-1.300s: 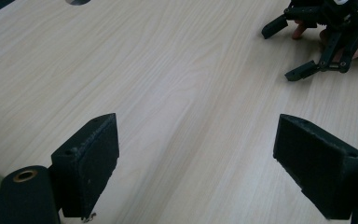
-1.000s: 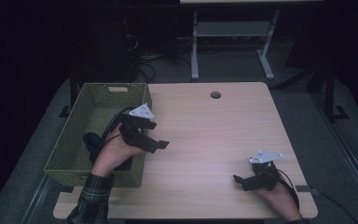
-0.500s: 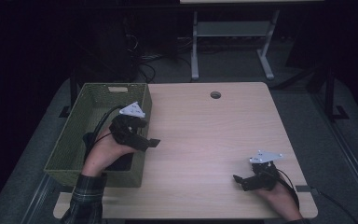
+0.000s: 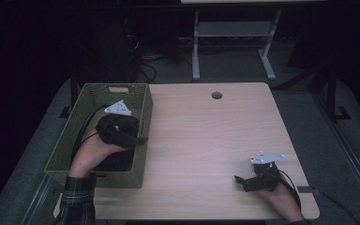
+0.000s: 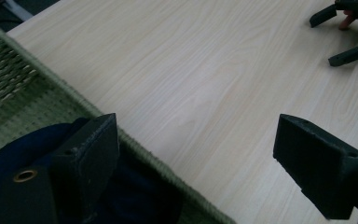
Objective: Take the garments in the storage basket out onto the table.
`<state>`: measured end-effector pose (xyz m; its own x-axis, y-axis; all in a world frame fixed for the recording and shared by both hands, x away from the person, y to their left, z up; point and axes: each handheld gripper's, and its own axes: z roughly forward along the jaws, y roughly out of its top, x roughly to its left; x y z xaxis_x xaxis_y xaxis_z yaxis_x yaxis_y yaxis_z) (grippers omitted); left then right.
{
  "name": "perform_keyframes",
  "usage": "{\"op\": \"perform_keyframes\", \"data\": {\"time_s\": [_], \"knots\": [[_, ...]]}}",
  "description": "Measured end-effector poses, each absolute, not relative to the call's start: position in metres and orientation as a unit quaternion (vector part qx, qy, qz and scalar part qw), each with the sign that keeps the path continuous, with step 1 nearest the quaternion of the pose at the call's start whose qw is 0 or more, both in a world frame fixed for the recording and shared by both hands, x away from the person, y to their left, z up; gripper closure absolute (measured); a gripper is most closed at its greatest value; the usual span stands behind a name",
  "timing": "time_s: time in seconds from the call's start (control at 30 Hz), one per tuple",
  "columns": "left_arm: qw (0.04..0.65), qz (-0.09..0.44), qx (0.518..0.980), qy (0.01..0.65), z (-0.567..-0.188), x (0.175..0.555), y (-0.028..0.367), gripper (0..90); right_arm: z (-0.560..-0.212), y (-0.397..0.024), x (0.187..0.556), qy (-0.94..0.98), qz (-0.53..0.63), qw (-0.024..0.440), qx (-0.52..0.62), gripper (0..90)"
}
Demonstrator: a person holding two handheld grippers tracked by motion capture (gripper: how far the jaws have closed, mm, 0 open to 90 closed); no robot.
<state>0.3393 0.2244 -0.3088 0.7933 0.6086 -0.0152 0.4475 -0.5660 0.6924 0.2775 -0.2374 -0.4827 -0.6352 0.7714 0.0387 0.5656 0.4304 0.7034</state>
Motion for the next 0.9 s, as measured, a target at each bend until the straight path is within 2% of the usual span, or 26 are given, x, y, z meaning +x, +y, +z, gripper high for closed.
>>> {"op": "perform_keyframes", "data": {"time_s": [0.9], "knots": [[0.322,0.138,0.869,0.349,-0.320,0.341,0.268,14.1,-0.483,-0.237,0.278,0.833,0.352,0.146,0.401,2.3]]}}
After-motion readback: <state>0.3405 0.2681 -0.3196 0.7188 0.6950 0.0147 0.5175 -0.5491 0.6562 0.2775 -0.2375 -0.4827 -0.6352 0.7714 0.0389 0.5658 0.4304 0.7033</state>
